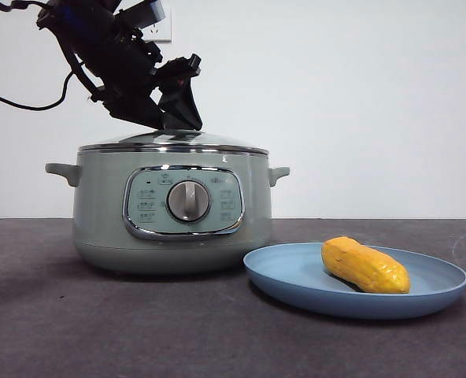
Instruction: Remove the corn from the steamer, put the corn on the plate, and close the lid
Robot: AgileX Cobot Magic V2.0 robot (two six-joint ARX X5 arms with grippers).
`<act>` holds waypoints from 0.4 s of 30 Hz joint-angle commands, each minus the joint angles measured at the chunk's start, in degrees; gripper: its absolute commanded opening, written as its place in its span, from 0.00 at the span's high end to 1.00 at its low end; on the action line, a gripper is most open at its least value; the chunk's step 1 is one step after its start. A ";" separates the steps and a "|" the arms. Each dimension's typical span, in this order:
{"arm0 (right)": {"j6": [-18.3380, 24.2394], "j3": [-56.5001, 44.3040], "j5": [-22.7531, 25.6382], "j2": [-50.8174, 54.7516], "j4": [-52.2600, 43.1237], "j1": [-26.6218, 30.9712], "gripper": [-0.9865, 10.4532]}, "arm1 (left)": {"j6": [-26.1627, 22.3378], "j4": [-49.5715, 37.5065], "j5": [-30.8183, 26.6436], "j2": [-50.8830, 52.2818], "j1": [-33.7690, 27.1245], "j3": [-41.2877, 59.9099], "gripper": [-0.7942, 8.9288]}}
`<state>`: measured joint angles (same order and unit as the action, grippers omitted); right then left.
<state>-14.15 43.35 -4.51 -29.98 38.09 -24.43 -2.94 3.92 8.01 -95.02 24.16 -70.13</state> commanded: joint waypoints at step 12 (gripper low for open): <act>0.33 -0.33 -0.07 0.15 -0.20 -0.11 0.37 | 0.28 3.91 -0.39 2.38 0.07 0.26 0.49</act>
<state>-14.15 43.35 -4.51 -29.98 38.09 -24.43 -2.96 7.88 7.84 -93.27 24.18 -70.50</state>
